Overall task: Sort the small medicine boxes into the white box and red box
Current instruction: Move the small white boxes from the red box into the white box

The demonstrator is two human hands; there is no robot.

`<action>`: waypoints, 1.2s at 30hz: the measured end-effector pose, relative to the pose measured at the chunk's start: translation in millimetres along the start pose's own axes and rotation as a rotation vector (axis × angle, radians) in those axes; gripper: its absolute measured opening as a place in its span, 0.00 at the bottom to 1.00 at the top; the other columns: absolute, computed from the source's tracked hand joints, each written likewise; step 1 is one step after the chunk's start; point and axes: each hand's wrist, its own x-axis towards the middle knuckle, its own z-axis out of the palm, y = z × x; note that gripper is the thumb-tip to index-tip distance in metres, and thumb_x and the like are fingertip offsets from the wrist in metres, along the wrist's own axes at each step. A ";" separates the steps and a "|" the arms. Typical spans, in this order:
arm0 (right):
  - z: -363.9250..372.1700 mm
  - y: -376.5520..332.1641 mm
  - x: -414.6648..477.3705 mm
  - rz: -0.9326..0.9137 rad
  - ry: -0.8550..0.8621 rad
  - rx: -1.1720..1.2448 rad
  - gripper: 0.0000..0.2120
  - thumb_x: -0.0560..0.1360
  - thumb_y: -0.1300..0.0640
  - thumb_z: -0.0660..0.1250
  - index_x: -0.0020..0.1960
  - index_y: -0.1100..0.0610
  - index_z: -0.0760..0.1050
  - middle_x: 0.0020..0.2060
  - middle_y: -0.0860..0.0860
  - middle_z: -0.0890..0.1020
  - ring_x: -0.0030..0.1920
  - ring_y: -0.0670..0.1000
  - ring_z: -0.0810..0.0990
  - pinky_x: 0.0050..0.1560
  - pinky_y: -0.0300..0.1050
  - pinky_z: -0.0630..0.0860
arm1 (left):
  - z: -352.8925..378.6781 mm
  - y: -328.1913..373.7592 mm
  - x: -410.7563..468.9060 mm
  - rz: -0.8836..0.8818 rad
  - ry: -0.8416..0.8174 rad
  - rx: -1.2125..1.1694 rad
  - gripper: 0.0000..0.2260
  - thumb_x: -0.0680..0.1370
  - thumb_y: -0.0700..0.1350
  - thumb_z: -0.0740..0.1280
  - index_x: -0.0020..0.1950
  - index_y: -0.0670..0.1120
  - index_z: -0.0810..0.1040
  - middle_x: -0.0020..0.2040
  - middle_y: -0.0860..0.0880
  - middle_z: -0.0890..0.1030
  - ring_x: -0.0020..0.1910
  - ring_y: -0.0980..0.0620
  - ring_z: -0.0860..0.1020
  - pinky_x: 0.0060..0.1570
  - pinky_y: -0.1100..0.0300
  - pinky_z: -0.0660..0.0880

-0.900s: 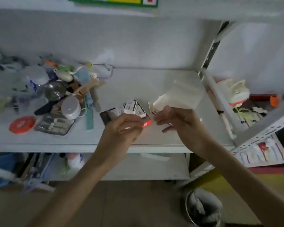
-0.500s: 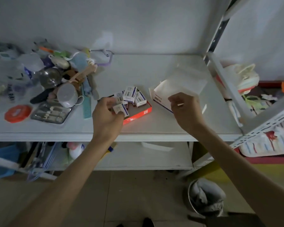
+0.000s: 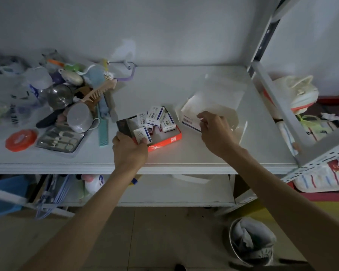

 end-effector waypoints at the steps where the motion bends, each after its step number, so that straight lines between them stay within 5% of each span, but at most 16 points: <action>1: -3.5 2.6 -1.5 -0.017 -0.015 -0.045 0.17 0.75 0.66 0.58 0.62 0.57 0.76 0.55 0.59 0.82 0.53 0.62 0.79 0.50 0.58 0.78 | -1.5 -1.8 4.4 0.009 -0.016 -0.003 0.28 0.74 0.51 0.69 0.70 0.43 0.65 0.65 0.41 0.73 0.63 0.40 0.74 0.61 0.44 0.74; 7: -16.9 23.7 -14.0 -0.116 -0.080 -0.104 0.18 0.73 0.71 0.58 0.54 0.55 0.79 0.53 0.57 0.82 0.48 0.61 0.79 0.48 0.60 0.79 | -15.2 2.4 19.5 0.047 -0.095 -0.010 0.18 0.76 0.44 0.69 0.65 0.45 0.72 0.61 0.46 0.80 0.61 0.46 0.78 0.52 0.59 0.69; 12: -18.8 34.4 -21.8 -0.142 -0.065 -0.016 0.16 0.73 0.71 0.59 0.47 0.54 0.79 0.44 0.56 0.83 0.44 0.60 0.79 0.44 0.59 0.79 | -21.5 3.5 30.7 0.070 -0.161 -0.009 0.18 0.76 0.45 0.70 0.66 0.49 0.73 0.61 0.49 0.81 0.61 0.47 0.77 0.58 0.52 0.72; 17: -15.3 27.9 -31.1 -0.213 -0.082 0.039 0.15 0.75 0.72 0.59 0.50 0.57 0.80 0.45 0.54 0.84 0.45 0.55 0.80 0.45 0.52 0.78 | -24.2 -0.5 32.4 0.128 -0.193 -0.036 0.19 0.76 0.45 0.70 0.67 0.51 0.72 0.61 0.51 0.80 0.61 0.49 0.76 0.64 0.47 0.72; 25: -14.8 14.6 -36.6 -0.254 -0.147 0.000 0.21 0.68 0.79 0.62 0.52 0.59 0.80 0.46 0.58 0.84 0.47 0.57 0.79 0.49 0.56 0.79 | -29.7 -6.9 26.1 0.153 -0.239 -0.120 0.22 0.75 0.44 0.72 0.68 0.52 0.71 0.60 0.52 0.81 0.60 0.51 0.78 0.63 0.47 0.73; 28: -21.3 8.0 -39.0 -0.212 -0.207 -0.072 0.15 0.74 0.70 0.65 0.57 0.57 0.78 0.56 0.54 0.82 0.54 0.54 0.79 0.59 0.42 0.75 | -30.3 -4.5 24.9 0.163 -0.266 -0.112 0.22 0.75 0.45 0.71 0.68 0.51 0.71 0.62 0.51 0.80 0.62 0.50 0.77 0.64 0.45 0.73; 32: -31.7 -8.8 -34.2 -0.209 -0.191 -0.290 0.22 0.74 0.50 0.68 0.66 0.53 0.71 0.61 0.51 0.80 0.61 0.54 0.77 0.60 0.50 0.72 | -32.7 0.8 23.3 0.200 -0.209 -0.149 0.27 0.75 0.45 0.71 0.72 0.50 0.66 0.64 0.56 0.72 0.64 0.55 0.71 0.64 0.56 0.68; 36: -35.0 -40.9 -13.2 -0.189 -0.060 -0.110 0.17 0.75 0.49 0.67 0.63 0.50 0.73 0.55 0.47 0.81 0.57 0.50 0.77 0.50 0.44 0.72 | -35.1 6.8 26.8 0.297 0.013 -0.029 0.19 0.72 0.46 0.75 0.61 0.48 0.75 0.60 0.50 0.76 0.59 0.54 0.73 0.49 0.69 0.71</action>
